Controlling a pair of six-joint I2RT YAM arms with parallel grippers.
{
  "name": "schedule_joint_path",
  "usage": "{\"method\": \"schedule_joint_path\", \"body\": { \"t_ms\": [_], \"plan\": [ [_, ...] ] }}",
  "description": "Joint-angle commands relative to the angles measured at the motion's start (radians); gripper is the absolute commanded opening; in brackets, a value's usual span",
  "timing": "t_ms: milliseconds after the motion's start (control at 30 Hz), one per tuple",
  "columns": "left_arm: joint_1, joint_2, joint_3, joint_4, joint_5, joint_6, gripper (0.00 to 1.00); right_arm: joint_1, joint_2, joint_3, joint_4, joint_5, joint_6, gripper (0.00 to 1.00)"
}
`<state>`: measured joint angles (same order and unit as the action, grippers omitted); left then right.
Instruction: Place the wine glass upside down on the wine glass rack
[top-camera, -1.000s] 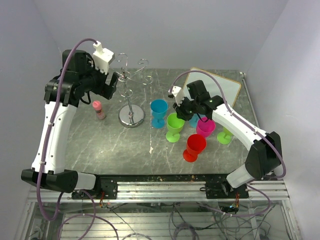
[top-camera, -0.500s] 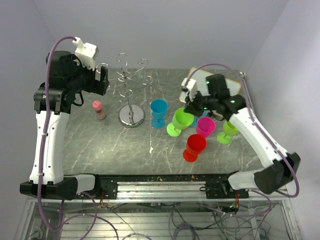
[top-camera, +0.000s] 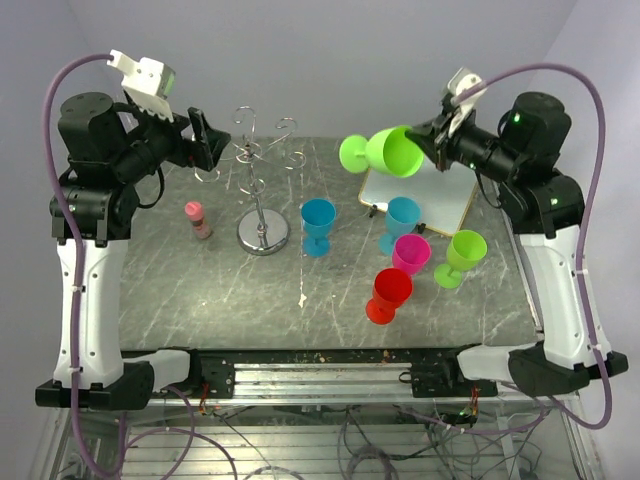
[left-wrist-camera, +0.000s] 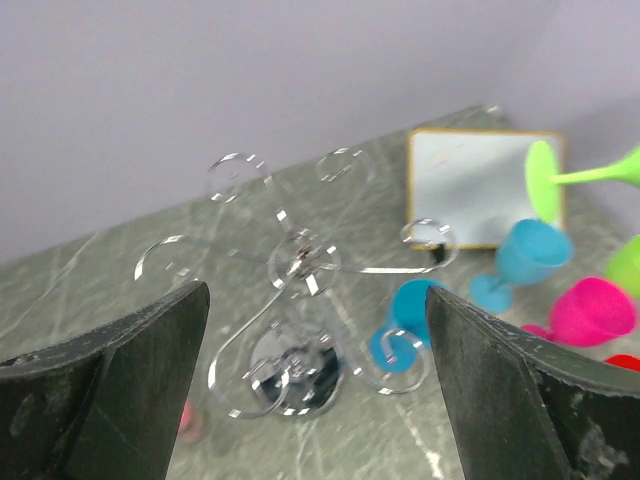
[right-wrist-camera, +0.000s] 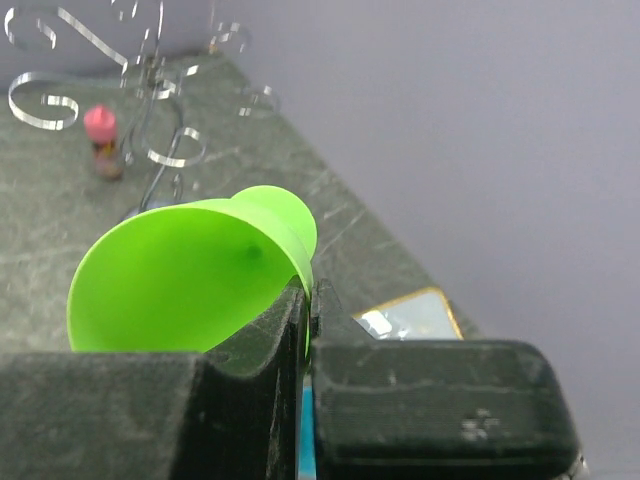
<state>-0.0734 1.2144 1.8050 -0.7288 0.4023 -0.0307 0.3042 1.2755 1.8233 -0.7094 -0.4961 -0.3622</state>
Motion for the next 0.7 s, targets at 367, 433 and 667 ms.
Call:
{"method": "schedule_joint_path", "body": {
  "t_ms": [367, 433, 667],
  "plan": [
    [-0.155, 0.174, 0.009, 0.388, 0.275, -0.366, 0.87, 0.001, 0.161, 0.223, 0.285, -0.142, 0.36, 0.0],
    [-0.161, 0.201, 0.009, 0.409, 0.285, -0.402, 0.84, 0.001, 0.174, 0.235, 0.292, -0.164, 0.381, 0.0],
    [-0.212, 0.248, -0.031, 0.515, 0.362, -0.491, 0.81, 0.0, 0.19, 0.213, 0.317, -0.192, 0.41, 0.0]
  ]
}}
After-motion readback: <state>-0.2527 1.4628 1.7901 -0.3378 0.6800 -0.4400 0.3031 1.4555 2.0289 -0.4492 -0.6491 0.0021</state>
